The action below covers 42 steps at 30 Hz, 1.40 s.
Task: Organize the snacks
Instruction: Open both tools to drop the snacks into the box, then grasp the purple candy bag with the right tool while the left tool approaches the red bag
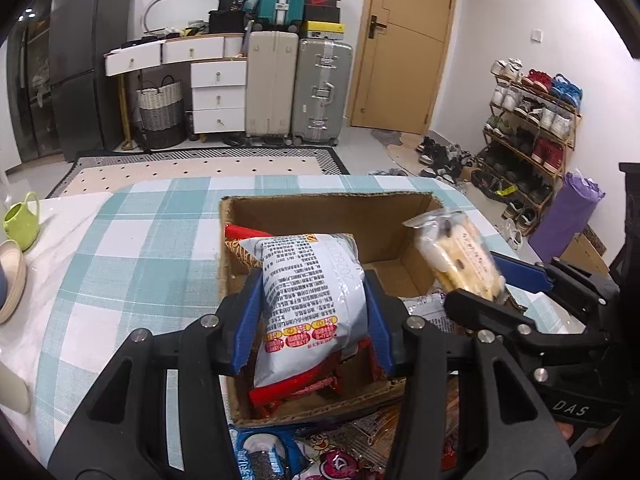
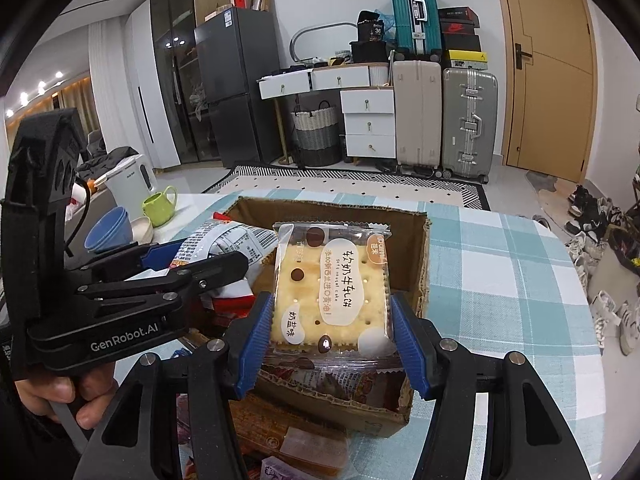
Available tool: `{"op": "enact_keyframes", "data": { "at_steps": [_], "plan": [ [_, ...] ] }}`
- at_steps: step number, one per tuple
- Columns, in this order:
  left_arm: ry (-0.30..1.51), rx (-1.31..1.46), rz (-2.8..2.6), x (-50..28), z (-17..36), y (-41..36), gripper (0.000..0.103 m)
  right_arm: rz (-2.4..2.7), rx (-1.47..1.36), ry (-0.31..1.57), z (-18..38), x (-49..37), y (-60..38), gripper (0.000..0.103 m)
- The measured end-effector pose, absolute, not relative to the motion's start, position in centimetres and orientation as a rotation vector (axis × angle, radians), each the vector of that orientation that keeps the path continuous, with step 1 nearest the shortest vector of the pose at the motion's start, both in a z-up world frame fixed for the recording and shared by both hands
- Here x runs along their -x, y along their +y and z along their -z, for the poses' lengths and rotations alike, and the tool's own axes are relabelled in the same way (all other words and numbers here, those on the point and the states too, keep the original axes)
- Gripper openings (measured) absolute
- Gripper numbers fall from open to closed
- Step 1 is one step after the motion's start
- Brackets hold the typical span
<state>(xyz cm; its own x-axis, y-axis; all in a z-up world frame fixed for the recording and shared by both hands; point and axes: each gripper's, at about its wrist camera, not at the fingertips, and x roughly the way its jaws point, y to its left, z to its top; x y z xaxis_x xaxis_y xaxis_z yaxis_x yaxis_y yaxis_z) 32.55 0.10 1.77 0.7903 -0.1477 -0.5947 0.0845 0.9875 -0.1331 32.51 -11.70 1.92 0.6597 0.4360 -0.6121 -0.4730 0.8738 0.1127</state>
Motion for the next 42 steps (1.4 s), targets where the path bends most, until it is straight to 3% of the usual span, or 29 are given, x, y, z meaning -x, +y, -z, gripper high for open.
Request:
{"op": "enact_keyframes", "data": {
  "at_steps": [13, 16, 18, 22, 23, 25, 28, 42],
  "plan": [
    [0.667, 0.094, 0.127, -33.8, -0.1, -0.4, 0.046, -0.567, 0.063, 0.632, -1.7, -32.7, -11.9, 0.060],
    [0.679, 0.099, 0.149, -33.7, -0.1, -0.3, 0.047, -0.561, 0.078, 0.588, -2.5, -31.5, -12.3, 0.082],
    [0.688, 0.113, 0.159, -33.4, -0.4, 0.0, 0.049, -0.554, 0.080, 0.572, -2.9, -30.8, -12.7, 0.088],
    [0.676, 0.120, 0.158, -32.0, -1.4, 0.4, 0.076, -0.500, 0.049, 0.562, -3.8, -29.4, -14.3, 0.102],
    [0.671, 0.121, 0.155, -31.5, -1.7, 0.6, 0.082, -0.492, 0.041, 0.567, -4.0, -29.1, -14.6, 0.102],
    [0.663, 0.123, 0.157, -30.3, -2.4, 0.8, 0.085, -0.479, 0.006, 0.571, -4.4, -28.4, -15.7, 0.102],
    [0.657, 0.118, 0.162, -28.2, -3.3, 1.1, 0.102, -0.470, -0.019, 0.589, -4.7, -27.3, -17.0, 0.102],
    [0.657, 0.080, 0.120, -17.9, -4.1, 0.6, 0.102, -0.371, -0.084, 0.694, -2.9, -21.4, -20.9, 0.102]
  ]
}}
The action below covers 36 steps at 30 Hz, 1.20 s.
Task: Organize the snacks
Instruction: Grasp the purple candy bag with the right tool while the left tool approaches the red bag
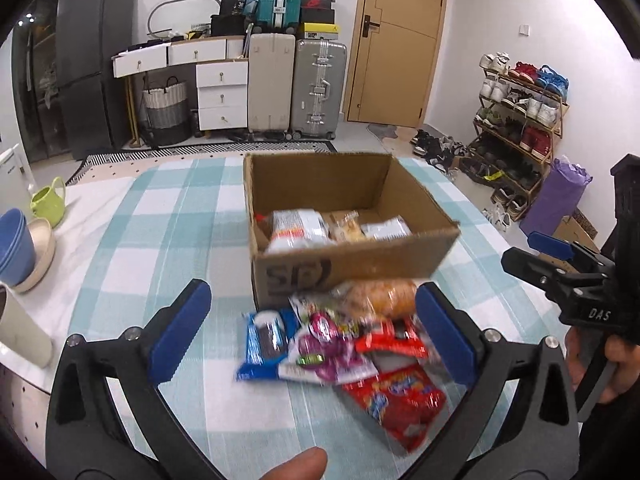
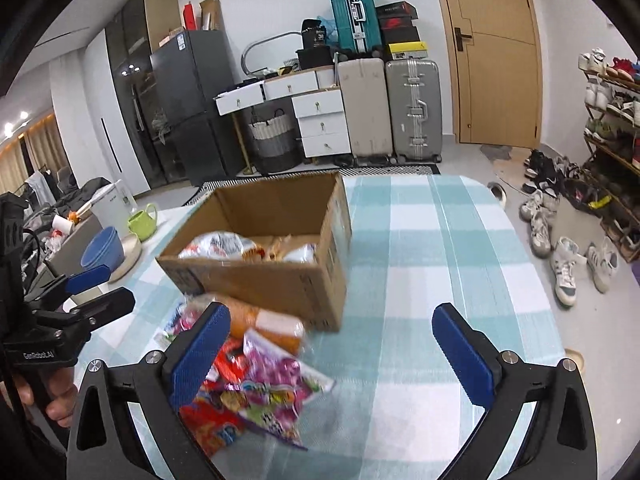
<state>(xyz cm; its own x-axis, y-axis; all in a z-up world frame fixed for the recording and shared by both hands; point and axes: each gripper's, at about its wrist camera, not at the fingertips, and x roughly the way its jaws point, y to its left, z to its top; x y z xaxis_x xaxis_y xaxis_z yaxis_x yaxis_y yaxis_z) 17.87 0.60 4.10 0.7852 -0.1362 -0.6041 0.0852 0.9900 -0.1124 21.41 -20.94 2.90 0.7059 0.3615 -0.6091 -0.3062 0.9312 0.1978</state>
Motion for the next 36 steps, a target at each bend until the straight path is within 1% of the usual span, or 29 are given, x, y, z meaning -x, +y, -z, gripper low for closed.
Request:
{"op": "enact_keyframes", "data": {
  "at_steps": [7, 12, 29, 36],
  "plan": [
    [0.696, 0.115, 0.139, -14.5, -2.6, 0.7, 0.102, -0.368, -0.106, 0.755, -1.1, -20.1, -21.1, 0.103],
    [0.718, 0.134, 0.136, -13.1, -1.5, 0.3, 0.102, -0.370, -0.108, 0.766, -0.6, -19.9, -20.8, 0.103],
    [0.786, 0.125, 0.167, -13.2, 1.1, -1.2, 0.102, -0.335, -0.074, 0.829, 1.4, -20.1, -19.6, 0.103],
    [0.827, 0.134, 0.193, -14.2, 2.6, -1.9, 0.102, -0.393, -0.153, 0.882, 2.7, -20.9, -19.7, 0.103]
  ]
}}
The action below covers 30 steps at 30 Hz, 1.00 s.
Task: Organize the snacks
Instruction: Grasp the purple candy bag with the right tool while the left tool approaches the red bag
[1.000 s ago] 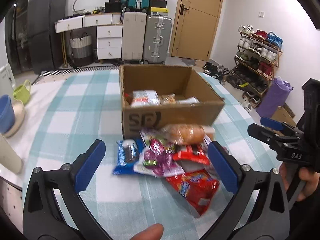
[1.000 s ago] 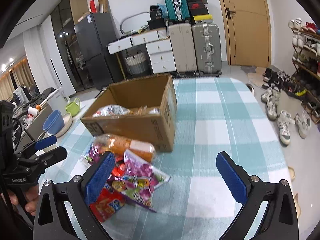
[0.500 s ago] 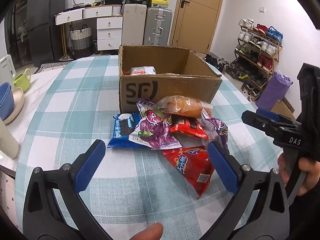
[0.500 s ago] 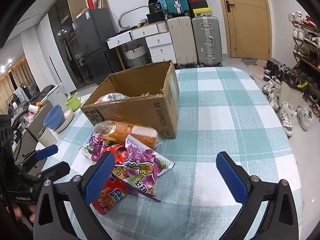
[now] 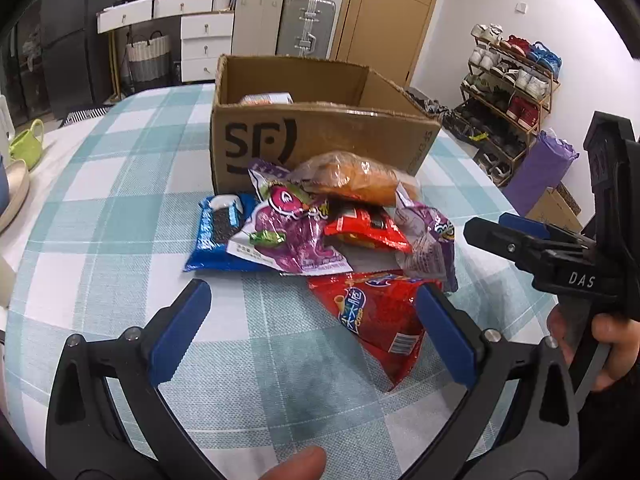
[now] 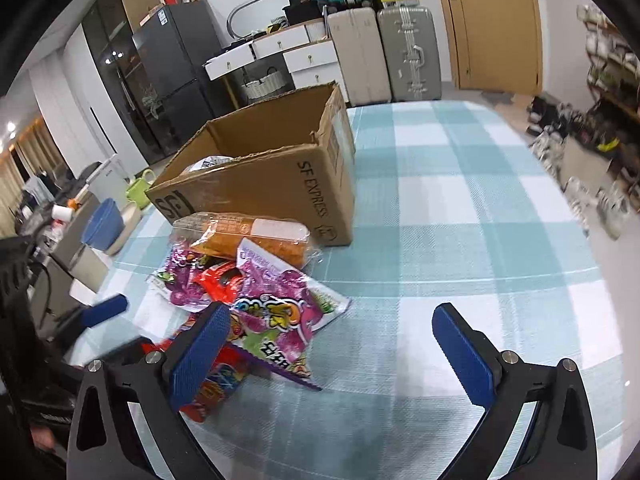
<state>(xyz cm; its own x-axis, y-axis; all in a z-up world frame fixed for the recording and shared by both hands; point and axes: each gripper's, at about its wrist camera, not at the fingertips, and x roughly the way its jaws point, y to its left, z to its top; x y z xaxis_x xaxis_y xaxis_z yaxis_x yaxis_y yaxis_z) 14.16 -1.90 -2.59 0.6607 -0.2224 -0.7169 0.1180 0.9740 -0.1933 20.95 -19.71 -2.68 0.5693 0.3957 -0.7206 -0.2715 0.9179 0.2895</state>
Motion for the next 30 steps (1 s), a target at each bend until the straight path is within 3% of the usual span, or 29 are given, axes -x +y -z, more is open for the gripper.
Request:
{"op": "enact_keyframes", "data": {
  "at_steps": [19, 25, 30],
  "plan": [
    [0.873, 0.144, 0.255, -13.8, 3.9, -2.6, 0.102, -0.521, -0.333, 1.022, 5.9, -24.5, -18.1, 0.102],
    [0.877, 0.145, 0.264, -13.8, 4.0, -2.4, 0.102, -0.545, -0.325, 1.040, 6.4, -24.4, -17.4, 0.093],
    [0.881, 0.144, 0.265, -13.7, 4.1, -2.5, 0.102, -0.579, -0.307, 1.043, 6.8, -23.8, -17.3, 0.069]
  ]
}}
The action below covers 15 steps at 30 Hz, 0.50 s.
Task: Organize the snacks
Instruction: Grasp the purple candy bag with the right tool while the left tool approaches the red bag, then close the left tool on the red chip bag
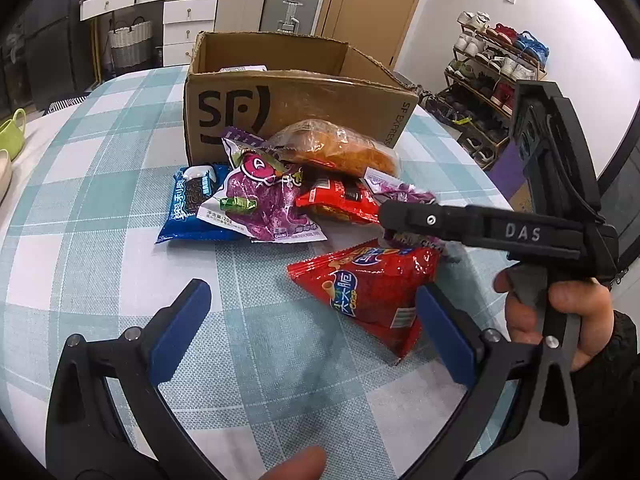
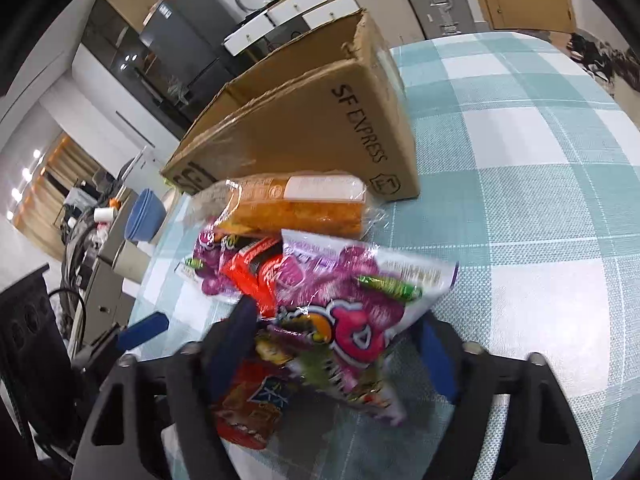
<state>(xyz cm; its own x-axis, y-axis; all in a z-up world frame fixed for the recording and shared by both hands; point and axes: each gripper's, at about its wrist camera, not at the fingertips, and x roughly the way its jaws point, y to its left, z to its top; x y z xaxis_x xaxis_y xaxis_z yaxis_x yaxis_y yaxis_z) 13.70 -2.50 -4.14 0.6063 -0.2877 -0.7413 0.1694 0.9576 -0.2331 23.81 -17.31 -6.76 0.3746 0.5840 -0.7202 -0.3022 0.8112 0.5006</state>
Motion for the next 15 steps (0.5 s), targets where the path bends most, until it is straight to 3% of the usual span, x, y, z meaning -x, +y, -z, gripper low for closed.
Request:
{"op": "enact_keyframes", "data": {
  "at_steps": [5, 15],
  "plan": [
    [0.881, 0.145, 0.267, -13.5, 4.1, -2.6, 0.102, -0.580, -0.291, 0.988, 6.2, -22.8, -17.7, 0.053],
    [0.875, 0.150, 0.311, -12.9, 3.8, -3.2, 0.102, -0.570, -0.287, 0.887, 3.8, -21.2, -19.7, 0.053]
  ]
}}
